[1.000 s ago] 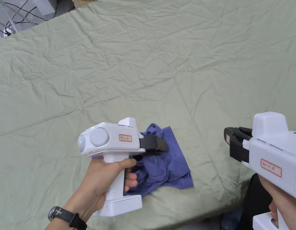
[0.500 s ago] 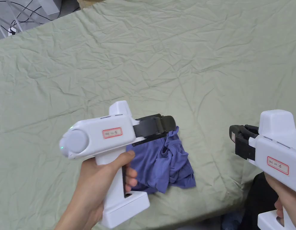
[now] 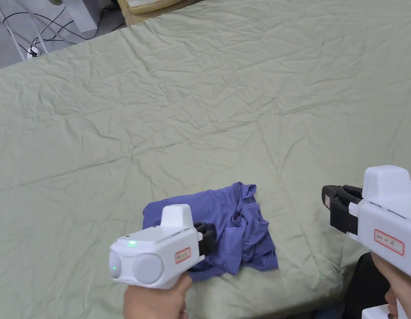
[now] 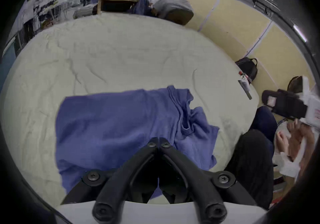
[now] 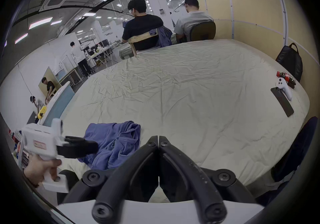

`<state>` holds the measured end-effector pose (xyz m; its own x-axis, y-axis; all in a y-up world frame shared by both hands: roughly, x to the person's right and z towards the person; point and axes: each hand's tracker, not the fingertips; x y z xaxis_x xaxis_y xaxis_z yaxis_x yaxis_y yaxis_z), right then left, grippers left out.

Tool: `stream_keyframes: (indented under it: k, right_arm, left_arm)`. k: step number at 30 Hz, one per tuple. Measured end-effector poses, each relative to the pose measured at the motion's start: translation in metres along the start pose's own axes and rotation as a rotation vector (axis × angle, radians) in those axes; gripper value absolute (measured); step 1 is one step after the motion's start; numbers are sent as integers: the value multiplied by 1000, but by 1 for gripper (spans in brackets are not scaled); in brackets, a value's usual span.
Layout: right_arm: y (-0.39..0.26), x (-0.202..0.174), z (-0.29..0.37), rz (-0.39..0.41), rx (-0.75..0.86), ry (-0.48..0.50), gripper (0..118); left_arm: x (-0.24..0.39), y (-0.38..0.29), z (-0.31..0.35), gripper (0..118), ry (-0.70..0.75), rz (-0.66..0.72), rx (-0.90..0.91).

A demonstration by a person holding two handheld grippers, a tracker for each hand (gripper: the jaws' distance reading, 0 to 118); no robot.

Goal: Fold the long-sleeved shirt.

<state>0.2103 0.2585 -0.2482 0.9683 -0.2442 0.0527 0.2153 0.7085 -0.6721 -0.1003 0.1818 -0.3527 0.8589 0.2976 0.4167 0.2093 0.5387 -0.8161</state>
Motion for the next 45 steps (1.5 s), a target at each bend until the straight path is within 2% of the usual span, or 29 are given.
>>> stream_keyframes:
  k: [5, 15, 18, 23, 28, 34, 37, 41, 45]
  right_arm:
    - [2, 5, -1, -5, -2, -8, 1]
    - [0, 7, 0, -10, -9, -15, 1]
    - [1, 4, 3, 6, -6, -18, 1]
    - [3, -8, 9, 36, 4, -7, 1]
    - [1, -36, 13, 108, 12, 24, 1]
    - [-9, -72, 15, 185, -5, 77, 1]
    - [-14, -86, 13, 219, -15, 98, 1]
    - [-11, -101, 8, 261, -46, 116, 1]
    - [14, -117, -34, 328, -211, 177, 1]
  left_arm:
    - [39, 6, -29, 0, 16, -61, -14]
    - [76, 13, -52, 0, -58, -24, -6]
    - [78, 15, -41, 0, -58, -31, 9]
    - [76, 15, 14, 0, -127, -19, 113]
    - [50, 5, 83, 0, -71, 40, 236]
    - [-8, -36, 146, 0, 123, 142, 285]
    - [-33, -54, 160, 0, 178, 210, 284]
    - [-50, -61, 167, 0, 177, 228, 279]
    - [-59, -56, 163, 0, 181, 218, 268]
